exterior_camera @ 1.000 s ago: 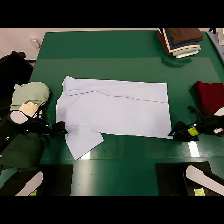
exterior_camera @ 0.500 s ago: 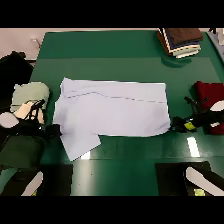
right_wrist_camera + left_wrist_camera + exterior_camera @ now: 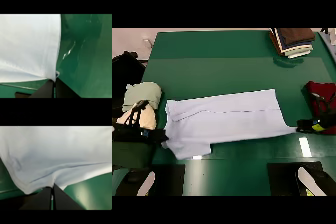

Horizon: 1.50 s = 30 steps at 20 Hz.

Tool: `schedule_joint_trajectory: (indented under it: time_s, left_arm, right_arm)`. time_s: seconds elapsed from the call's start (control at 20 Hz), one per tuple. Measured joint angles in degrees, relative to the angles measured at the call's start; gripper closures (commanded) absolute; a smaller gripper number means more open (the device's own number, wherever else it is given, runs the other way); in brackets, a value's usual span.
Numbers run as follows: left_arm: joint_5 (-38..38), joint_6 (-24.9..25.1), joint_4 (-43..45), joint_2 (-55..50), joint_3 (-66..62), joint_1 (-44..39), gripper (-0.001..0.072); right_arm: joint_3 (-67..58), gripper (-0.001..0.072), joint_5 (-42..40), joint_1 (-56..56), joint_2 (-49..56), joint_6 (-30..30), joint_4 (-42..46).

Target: Fold the shirts.

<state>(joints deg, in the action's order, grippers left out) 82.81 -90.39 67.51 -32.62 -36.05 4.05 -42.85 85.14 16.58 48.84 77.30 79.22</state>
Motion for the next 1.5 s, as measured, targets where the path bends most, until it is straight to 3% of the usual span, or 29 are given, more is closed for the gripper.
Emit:
schedule_joint_trajectory:
  time_s: [0.45,0.5,0.55,0.6,0.65,0.85,0.9,0.95,1.0,1.25,1.35,1.5]
  left_arm:
    - [-18.4,4.8,1.7,-29.8,-19.3,0.0,0.0683]
    - [-19.5,4.9,1.7,-32.7,-21.2,0.0,0.0628]
    - [-20.3,5.0,1.9,-35.0,-22.5,0.0,0.0318]
    - [-20.9,5.1,2.0,-36.9,-23.7,0.0,0.0202]
    - [-21.4,5.1,1.9,-38.1,-24.6,0.1,0.021]
    - [-21.6,5.2,1.4,-40.4,-27.1,0.0,0.023]
    - [-21.2,5.2,1.0,-40.6,-27.5,0.0,0.0463]
    - [-21.0,5.2,0.5,-40.8,-27.7,0.0,0.0681]
    - [-20.7,5.2,-0.2,-40.9,-27.9,0.0,0.0676]
    - [-21.4,5.4,-5.0,-41.2,-28.3,-3.1,0.0685]
    - [-23.4,5.4,-6.0,-41.3,-28.3,-6.8,0.0685]
    - [-27.5,3.7,-6.6,-42.1,-28.3,-13.1,0.0685]
  right_arm:
    - [-24.9,0.0695,-4.3,-8.7,26.3,2.2,-1.7]
    - [-27.8,0.0688,-4.5,-9.2,29.2,2.5,-3.2]
    - [-30.3,0.0552,-4.7,-9.5,31.8,2.6,-4.6]
    - [-32.8,0.0403,-5.0,-9.7,34.4,2.7,-6.3]
    - [-34.9,0.0329,-5.2,-9.7,36.4,2.8,-7.9]
    - [-40.0,0.0324,-5.2,-7.6,41.7,1.7,-13.5]
    - [-39.8,0.0323,-4.6,-6.6,42.4,1.0,-14.4]
    - [-39.2,0.0278,-4.2,-5.3,42.8,0.2,-14.9]
    - [-38.2,0.0223,-3.8,-4.0,43.1,-0.5,-15.3]
    - [-29.6,0.0227,-3.5,2.9,45.2,-5.1,-21.9]
    - [-26.4,0.0313,-4.5,3.8,46.4,-7.2,-26.1]
    - [-23.6,0.0534,-7.4,2.5,47.7,-10.8,-32.3]
